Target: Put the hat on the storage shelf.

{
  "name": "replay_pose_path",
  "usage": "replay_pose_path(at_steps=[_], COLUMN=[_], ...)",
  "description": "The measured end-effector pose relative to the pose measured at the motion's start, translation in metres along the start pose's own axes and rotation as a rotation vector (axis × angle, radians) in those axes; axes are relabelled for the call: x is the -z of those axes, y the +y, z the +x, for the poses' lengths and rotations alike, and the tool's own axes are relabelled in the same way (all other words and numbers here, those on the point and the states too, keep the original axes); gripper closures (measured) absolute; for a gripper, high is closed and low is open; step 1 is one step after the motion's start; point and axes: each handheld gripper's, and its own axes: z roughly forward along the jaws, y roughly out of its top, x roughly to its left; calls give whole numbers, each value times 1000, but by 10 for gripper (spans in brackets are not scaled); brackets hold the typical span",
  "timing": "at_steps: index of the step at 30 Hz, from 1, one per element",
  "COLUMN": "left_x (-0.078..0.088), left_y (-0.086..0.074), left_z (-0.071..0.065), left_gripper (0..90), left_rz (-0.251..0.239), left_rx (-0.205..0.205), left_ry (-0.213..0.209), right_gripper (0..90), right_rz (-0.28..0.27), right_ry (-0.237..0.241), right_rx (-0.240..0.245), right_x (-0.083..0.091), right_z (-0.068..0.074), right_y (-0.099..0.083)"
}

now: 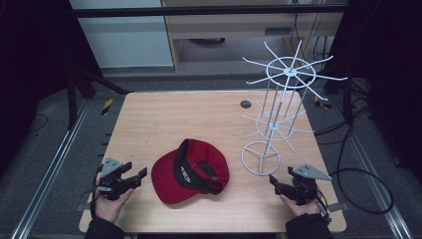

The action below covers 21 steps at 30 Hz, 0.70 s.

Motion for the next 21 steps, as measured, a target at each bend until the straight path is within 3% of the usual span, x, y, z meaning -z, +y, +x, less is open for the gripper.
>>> replay_pose_path(at_steps=[6,7,10,13,21], left_x=[1,0,0,-3,-14], left_y=[2,2,2,3,3], left_z=[-17,-24,-30,-42,-78], left_gripper=[390,399,425,438,435], left_rz=[-1,10,19,28,69], left_rx=[-42,-50,-56,-88,-181], left_ry=[-46,-65,-85,-115,-203], right_gripper=[245,280,315,360,402], right_rz=[-15,-14,-3,15,28], right_ry=[24,59,69,107,131], right_rx=[27,42,74,106,133], right_x=[2,2,1,-3,-6], right_z=[10,15,20,30,39], right_y=[1,2,1,1,1])
